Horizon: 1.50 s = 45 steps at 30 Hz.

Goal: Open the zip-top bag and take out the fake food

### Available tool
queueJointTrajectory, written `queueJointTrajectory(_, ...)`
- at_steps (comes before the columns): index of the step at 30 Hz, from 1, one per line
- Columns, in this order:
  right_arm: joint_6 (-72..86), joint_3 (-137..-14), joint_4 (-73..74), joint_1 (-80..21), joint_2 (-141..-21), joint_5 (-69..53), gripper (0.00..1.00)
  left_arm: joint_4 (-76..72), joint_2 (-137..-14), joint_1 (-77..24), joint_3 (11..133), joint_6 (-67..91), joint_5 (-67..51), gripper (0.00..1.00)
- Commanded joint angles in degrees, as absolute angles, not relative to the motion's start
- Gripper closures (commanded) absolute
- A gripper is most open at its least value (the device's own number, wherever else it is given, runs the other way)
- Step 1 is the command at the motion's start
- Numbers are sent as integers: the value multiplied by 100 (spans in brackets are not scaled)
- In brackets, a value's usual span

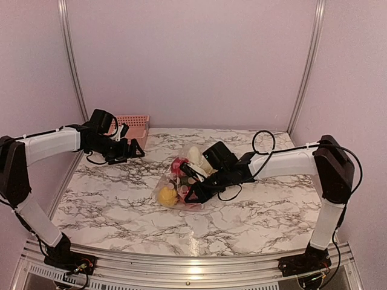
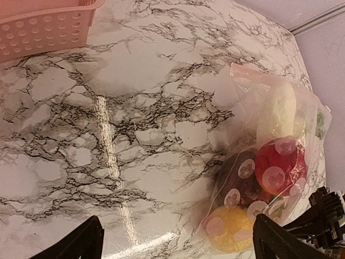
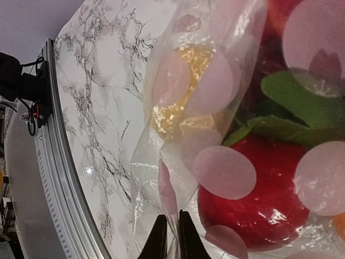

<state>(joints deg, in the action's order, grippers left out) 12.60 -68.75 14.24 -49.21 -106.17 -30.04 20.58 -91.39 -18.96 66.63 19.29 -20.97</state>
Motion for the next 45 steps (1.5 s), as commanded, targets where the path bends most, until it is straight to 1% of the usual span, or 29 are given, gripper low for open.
queueJointTrajectory(1,1323,-6991,1230,-4878,-10360,-3106,89,2119,-9412,-2054,6955,1839,-2207,1)
queueJointTrajectory(4,1291,-7202,1319,-4686,-10293,-3178,66,2175,-9593,-2209,7042,1760,-2212,1)
queueJointTrajectory(6,1331,-7245,1308,-4508,-10187,-3243,57,2173,-9683,-2301,7078,1725,-2251,1)
queueJointTrajectory(15,1549,-7264,1317,-3443,-9512,-3340,28,2125,-9978,-2645,7230,1675,-2217,1)
queueJointTrajectory(17,1768,-7192,1192,-3106,-9398,-3348,18,2078,-9986,-2647,7240,1709,-2206,1)
queueJointTrajectory(20,2221,-7058,968,-2585,-9330,-3344,12,2074,-9997,-2646,7279,1724,-2189,1)
queueJointTrajectory(25,2712,-7163,803,-2065,-9504,-3164,10,2079,-9985,-2646,7270,1758,-2167,1)
queueJointTrajectory(29,2540,-7696,1276,-1978,-10068,-3090,14,2072,-9959,-2650,7258,1785,-2133,1)
queueJointTrajectory(36,2209,-8397,1876,-1890,-11009,-3031,15,2100,-9907,-2646,7261,1799,-2034,1)
queueJointTrajectory(40,2151,-8593,1998,-1887,-11428,-3366,15,2137,-9877,-2646,7267,1783,-1991,1)
queueJointTrajectory(42,2189,-8569,1926,-1887,-11535,-3742,15,2162,-9860,-2646,7267,1755,-1968,1)
queueJointTrajectory(43,2234,-8528,1868,-1883,-11575,-3948,18,2176,-9854,-2646,7267,1744,-1939,1)
queueJointTrajectory(45,2365,-8372,1674,-1887,-11604,-4315,28,2205,-9834,-2646,7265,1713,-1902,1)
